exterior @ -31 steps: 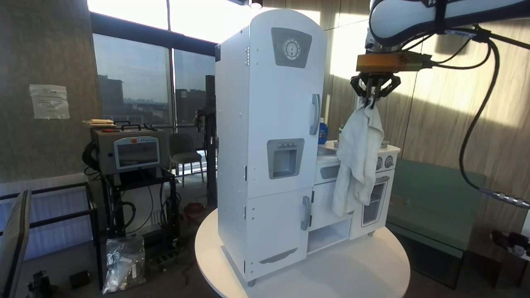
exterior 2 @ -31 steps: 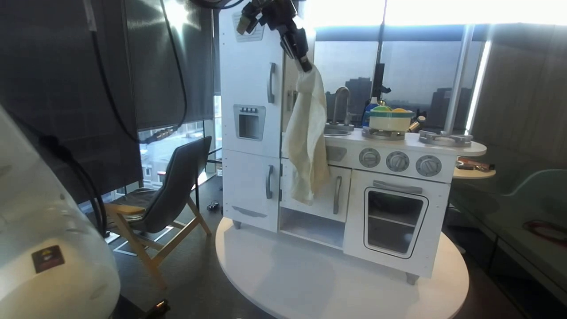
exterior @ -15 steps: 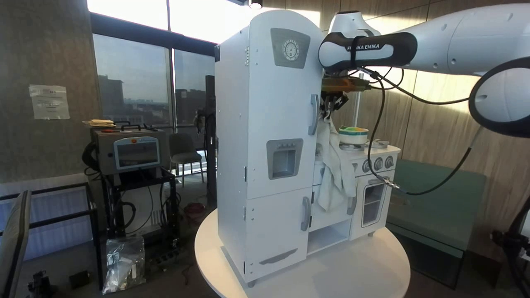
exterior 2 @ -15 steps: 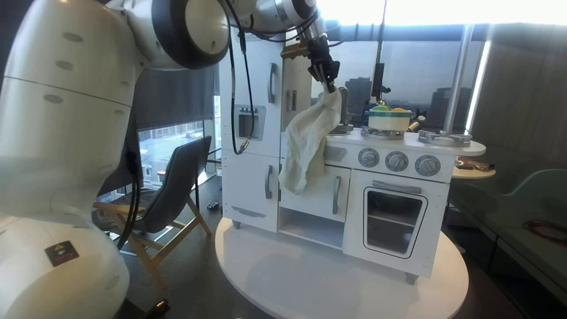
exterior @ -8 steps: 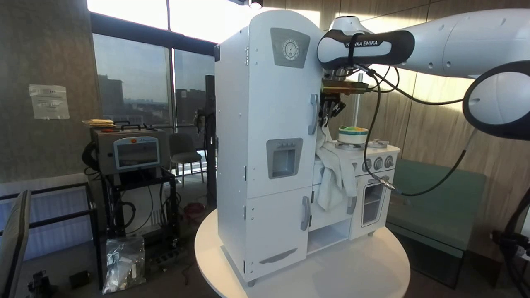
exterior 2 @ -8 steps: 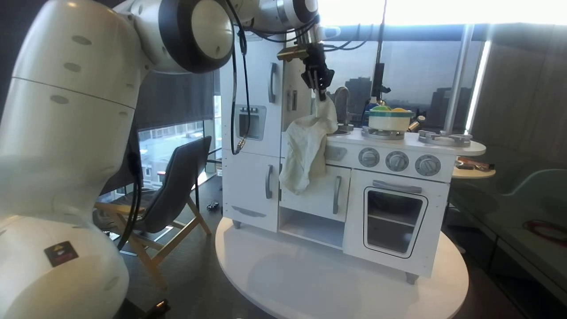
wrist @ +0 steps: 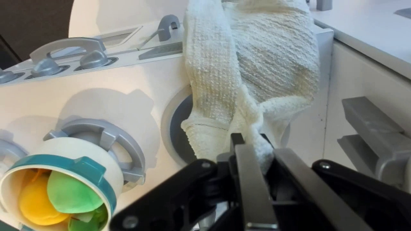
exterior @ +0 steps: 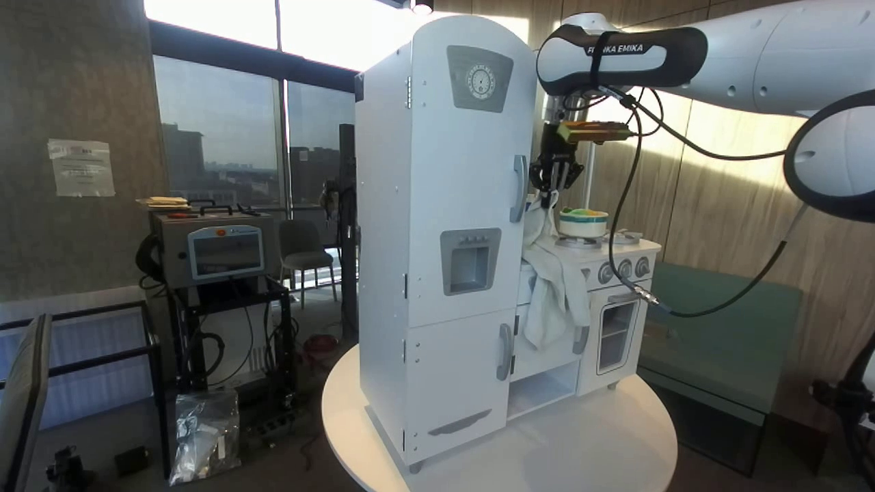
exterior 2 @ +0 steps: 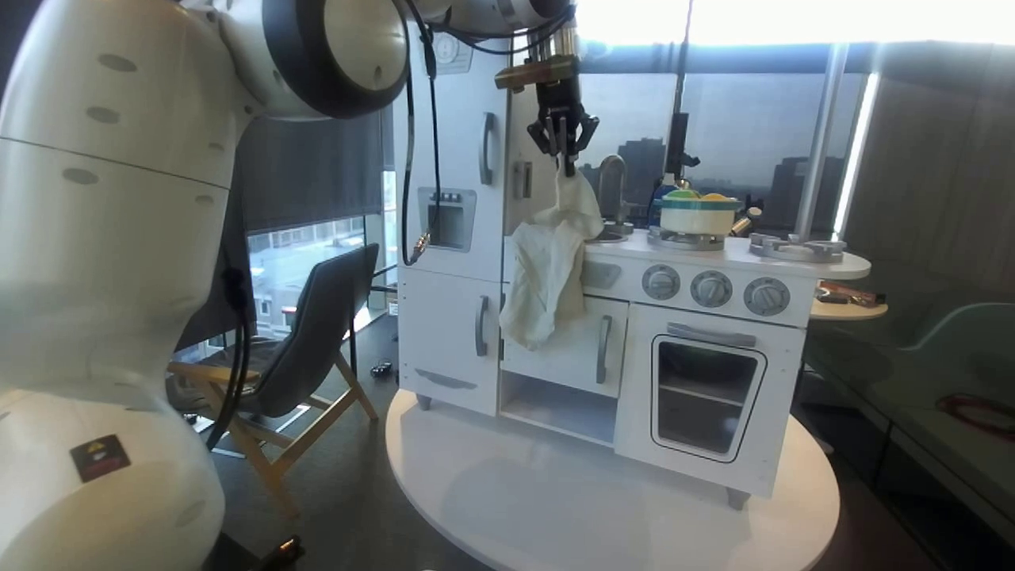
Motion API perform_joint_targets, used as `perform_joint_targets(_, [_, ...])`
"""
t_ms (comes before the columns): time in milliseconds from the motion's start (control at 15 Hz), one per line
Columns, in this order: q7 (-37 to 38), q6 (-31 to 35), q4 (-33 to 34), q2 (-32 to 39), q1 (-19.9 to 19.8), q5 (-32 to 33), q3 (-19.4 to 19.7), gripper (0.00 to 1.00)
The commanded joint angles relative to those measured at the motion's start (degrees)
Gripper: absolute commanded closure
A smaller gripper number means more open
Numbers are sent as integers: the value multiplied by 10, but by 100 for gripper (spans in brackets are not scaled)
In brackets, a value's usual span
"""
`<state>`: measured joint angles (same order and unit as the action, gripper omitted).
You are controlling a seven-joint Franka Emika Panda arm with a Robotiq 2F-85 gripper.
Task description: Use the towel to wipe the sink
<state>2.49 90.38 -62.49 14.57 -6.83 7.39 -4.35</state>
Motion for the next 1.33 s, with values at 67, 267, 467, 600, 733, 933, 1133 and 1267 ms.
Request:
perform_joint_targets(67, [-60,-9,14,9,-25,-25,1,86])
perform_joint_targets(267, [-83,-19,15,17,-29,-32,-3,87])
perform_joint_targets(467, [-97,-32,15,18,-34,-49,-4,53])
perform_joint_targets(600, [-102,-38,12,15,-33,-55,-4,40])
perform_joint_targets(733, [-95,-38,9,8,-31,-58,-3,25])
perform_joint_targets(933, [-69,-42,-26,-36,-25,-59,-6,4])
perform_joint_targets(1133, [-80,-39,-7,-14,-24,-45,-4,7])
perform_joint_targets(1267, [-78,-41,-13,-24,-23,-46,-5,4])
